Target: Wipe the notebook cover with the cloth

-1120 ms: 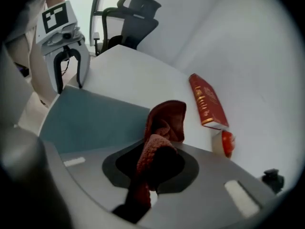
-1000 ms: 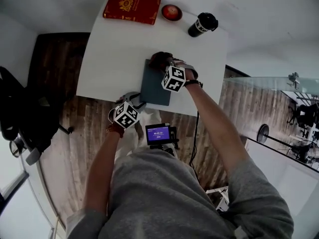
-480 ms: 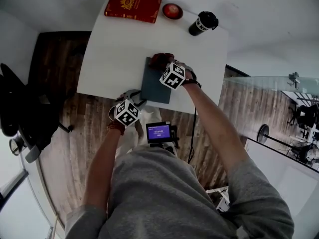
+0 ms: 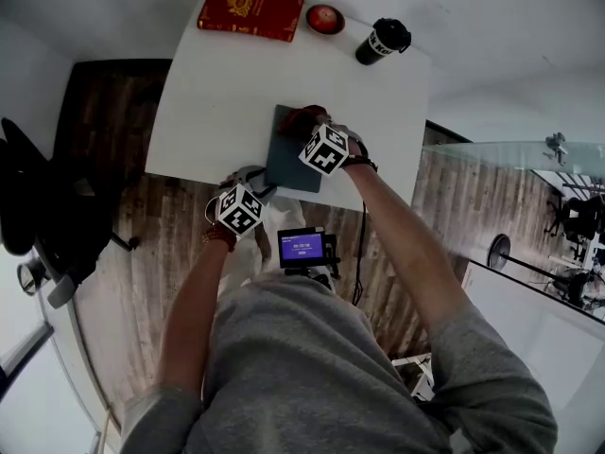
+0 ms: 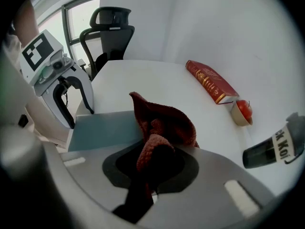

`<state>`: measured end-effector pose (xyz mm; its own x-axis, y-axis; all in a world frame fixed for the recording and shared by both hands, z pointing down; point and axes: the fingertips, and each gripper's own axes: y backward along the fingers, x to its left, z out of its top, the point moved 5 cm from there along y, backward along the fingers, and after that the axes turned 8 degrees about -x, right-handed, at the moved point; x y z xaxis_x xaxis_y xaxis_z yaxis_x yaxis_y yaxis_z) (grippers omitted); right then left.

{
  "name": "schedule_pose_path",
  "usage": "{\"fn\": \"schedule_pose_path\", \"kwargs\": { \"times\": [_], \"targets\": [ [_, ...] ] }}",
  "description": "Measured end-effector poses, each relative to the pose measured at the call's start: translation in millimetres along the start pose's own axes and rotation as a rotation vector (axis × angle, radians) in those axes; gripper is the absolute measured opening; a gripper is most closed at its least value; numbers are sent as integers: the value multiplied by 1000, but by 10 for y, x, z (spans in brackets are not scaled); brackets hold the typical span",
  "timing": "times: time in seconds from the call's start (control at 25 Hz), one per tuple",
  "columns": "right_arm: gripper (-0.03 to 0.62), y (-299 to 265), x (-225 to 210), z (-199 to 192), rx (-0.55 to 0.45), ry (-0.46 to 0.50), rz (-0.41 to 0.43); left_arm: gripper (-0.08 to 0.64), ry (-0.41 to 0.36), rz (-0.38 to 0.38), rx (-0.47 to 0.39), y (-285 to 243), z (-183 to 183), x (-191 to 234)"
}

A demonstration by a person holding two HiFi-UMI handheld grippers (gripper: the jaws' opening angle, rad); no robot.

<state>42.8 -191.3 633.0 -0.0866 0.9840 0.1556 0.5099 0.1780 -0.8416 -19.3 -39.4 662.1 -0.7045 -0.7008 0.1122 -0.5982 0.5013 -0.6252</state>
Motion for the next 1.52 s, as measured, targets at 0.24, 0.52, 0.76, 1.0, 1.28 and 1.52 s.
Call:
{"fn": "schedule_pose_path", "kwargs": {
  "times": [0.24,0.52,0.76,1.0,1.28,1.52],
  "targets": [
    [71,25,148,-17,-15,-28,1,202,-2,3,-1,-8,-6,-7],
    [71,65,319,-23,-21,-50,11,202,-10,5,-3,-11,0,-1],
    [71,92,461,-29,-25,-58,21,202,-12,8,-3,-16,0,-2],
    [71,113,581,-31,-25,-64,36,202,-16,10,-4,-25,0,4],
    [71,148,741,-47,-25,-65,59,202,-17,13,-2,-33,-2,-8],
    [71,173,894,-38,-24,-70,72,204,-23,17,-3,-28,-7,-2]
  ]
}}
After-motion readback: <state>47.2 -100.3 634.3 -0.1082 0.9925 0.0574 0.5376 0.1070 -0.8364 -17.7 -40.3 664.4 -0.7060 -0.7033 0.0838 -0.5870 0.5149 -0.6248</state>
